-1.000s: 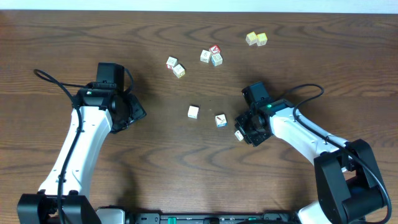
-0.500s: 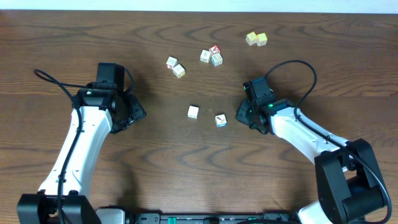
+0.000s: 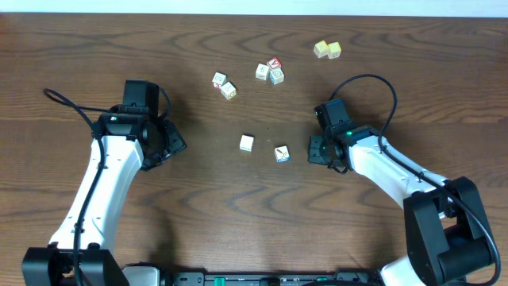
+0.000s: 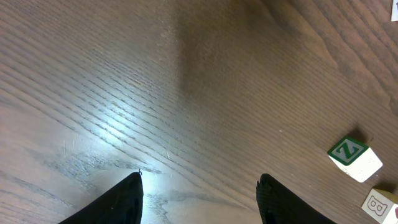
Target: Lift 3 blocks
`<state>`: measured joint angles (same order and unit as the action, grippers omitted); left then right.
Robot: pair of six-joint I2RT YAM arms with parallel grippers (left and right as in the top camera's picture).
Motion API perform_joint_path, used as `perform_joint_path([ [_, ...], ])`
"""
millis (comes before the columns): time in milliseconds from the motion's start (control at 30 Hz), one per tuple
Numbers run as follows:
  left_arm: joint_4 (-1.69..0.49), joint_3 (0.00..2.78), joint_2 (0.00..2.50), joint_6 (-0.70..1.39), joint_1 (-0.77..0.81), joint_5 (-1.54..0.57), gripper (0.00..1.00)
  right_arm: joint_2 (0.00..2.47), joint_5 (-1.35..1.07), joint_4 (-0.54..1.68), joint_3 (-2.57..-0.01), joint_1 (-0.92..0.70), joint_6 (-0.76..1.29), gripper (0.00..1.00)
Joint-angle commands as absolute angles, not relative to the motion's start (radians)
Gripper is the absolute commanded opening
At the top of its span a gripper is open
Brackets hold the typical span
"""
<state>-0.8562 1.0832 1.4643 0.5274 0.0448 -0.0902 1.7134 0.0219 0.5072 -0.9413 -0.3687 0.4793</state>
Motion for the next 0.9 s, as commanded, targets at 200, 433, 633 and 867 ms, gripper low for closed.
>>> perform_joint_path([
  [200,-0.86,1.094,1.463,0.533,0.04,-0.073,0.59,1.72,0.02,0.517,-0.961,-0.36,0.408,0.63],
  [433,-0.86,1.094,1.463,0.533,0.041,-0.073,0.59,1.72,0.022,0.612,-1.027,-0.359,0.378,0.63],
  [633,-0.86,1.094,1.463,0.533,0.04,-0.073,0.59,1.729,0.057,0.646,-1.011,-0.357,0.48,0.43],
  [867,-0.86,1.094,1.463,0.533,0.041,-0.073,0.59,1.762,0.064,0.614,-1.007,-0.356,0.588,0.44],
])
